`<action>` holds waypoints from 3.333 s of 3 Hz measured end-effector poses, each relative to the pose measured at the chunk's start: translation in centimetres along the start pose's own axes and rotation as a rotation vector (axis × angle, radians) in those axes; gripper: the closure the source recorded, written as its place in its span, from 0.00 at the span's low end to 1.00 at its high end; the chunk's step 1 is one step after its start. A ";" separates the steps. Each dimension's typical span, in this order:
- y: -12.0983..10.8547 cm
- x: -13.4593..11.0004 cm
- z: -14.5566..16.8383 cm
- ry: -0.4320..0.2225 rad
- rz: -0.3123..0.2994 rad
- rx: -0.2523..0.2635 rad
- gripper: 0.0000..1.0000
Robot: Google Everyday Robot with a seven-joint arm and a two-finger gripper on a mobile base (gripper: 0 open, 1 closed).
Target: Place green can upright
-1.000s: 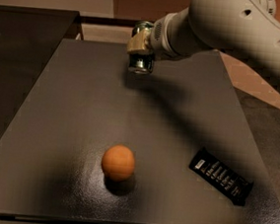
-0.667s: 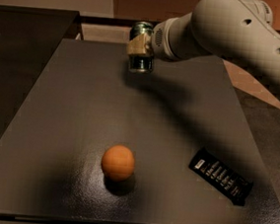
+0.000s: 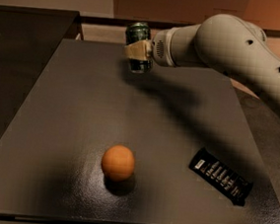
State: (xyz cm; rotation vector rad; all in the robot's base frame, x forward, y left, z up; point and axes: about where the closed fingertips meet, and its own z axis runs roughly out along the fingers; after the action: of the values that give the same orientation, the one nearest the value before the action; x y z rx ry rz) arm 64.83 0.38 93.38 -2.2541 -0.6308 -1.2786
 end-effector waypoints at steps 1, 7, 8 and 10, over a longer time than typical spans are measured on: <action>-0.2 0.1 0.7 0.044 -0.044 0.031 1.00; -2.0 -1.1 2.2 0.259 -0.128 0.141 1.00; -1.7 -1.7 2.8 0.279 -0.141 0.142 1.00; -1.3 -2.5 3.6 0.331 -0.146 0.142 0.85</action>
Offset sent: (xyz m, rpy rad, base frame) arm 0.0075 0.0097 -0.0108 0.0501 -0.1117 0.0746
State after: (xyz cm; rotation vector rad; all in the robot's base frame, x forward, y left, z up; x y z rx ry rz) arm 65.26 3.17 89.81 -1.8541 -0.7448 -1.5807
